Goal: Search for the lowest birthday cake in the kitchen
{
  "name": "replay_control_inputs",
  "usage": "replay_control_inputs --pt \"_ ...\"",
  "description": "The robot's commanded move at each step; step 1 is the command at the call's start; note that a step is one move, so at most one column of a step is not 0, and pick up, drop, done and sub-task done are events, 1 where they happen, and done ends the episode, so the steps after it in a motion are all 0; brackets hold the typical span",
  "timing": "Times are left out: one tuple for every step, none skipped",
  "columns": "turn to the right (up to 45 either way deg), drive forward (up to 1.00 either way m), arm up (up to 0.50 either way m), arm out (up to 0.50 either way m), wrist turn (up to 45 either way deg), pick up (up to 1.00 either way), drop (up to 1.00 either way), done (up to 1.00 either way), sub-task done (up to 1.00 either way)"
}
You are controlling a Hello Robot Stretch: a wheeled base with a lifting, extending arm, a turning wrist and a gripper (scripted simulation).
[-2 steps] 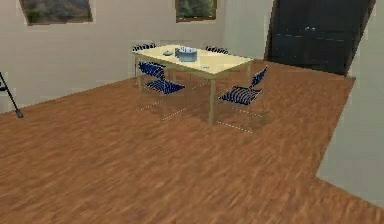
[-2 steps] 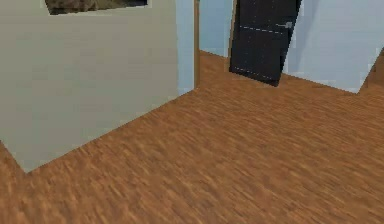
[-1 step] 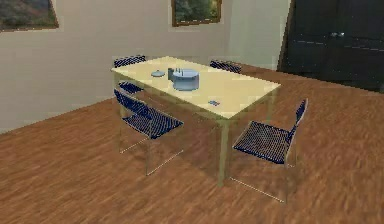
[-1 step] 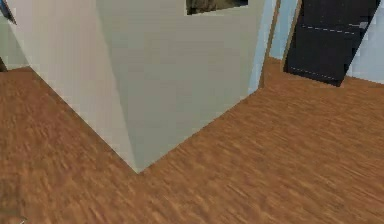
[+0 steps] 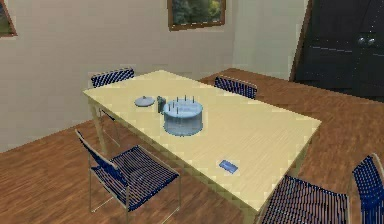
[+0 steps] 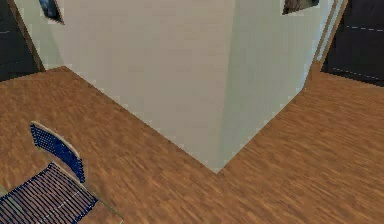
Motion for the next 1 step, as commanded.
replay_control_inputs --pt "0.0 0.0 0.0 0.0 0.0 0.0 0.0 1.0 0.0"
